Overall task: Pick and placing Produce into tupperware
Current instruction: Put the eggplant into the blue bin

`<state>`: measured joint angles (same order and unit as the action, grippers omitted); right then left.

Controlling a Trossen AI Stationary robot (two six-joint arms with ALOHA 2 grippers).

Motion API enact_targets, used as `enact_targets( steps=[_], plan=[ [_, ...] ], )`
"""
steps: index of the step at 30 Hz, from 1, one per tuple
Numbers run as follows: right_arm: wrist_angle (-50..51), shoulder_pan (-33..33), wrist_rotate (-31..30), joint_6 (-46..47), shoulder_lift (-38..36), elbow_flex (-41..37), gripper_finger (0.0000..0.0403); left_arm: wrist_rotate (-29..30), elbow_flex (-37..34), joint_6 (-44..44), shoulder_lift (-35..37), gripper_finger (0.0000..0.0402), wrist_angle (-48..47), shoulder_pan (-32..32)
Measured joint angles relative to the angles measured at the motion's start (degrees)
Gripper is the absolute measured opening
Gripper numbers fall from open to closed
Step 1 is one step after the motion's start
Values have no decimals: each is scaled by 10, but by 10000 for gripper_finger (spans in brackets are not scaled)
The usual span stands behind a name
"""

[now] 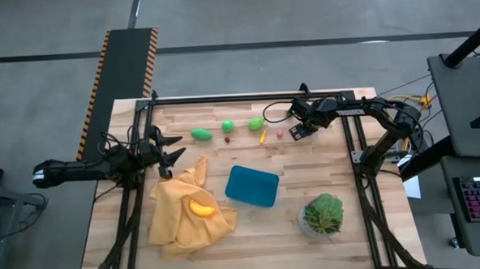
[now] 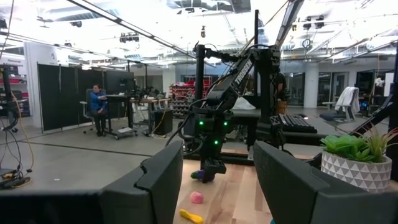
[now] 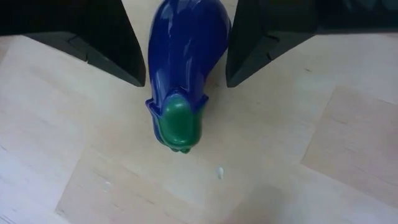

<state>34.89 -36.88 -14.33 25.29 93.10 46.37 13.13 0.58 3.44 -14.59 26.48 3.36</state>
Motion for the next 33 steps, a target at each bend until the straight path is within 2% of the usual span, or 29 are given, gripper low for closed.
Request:
enact_targets(
  steps=[16, 27, 33],
  plan=[
    [4, 0, -2, -7, 0, -1, 147, 3, 0, 0, 0, 183, 0, 0],
    [4, 0, -3, -24, 0, -1, 150, 2, 0, 0, 0, 183, 0, 0],
    [4, 0, -3, -28, -7, -2, 138, 2, 0, 0, 0, 183, 0, 0]
  ],
)
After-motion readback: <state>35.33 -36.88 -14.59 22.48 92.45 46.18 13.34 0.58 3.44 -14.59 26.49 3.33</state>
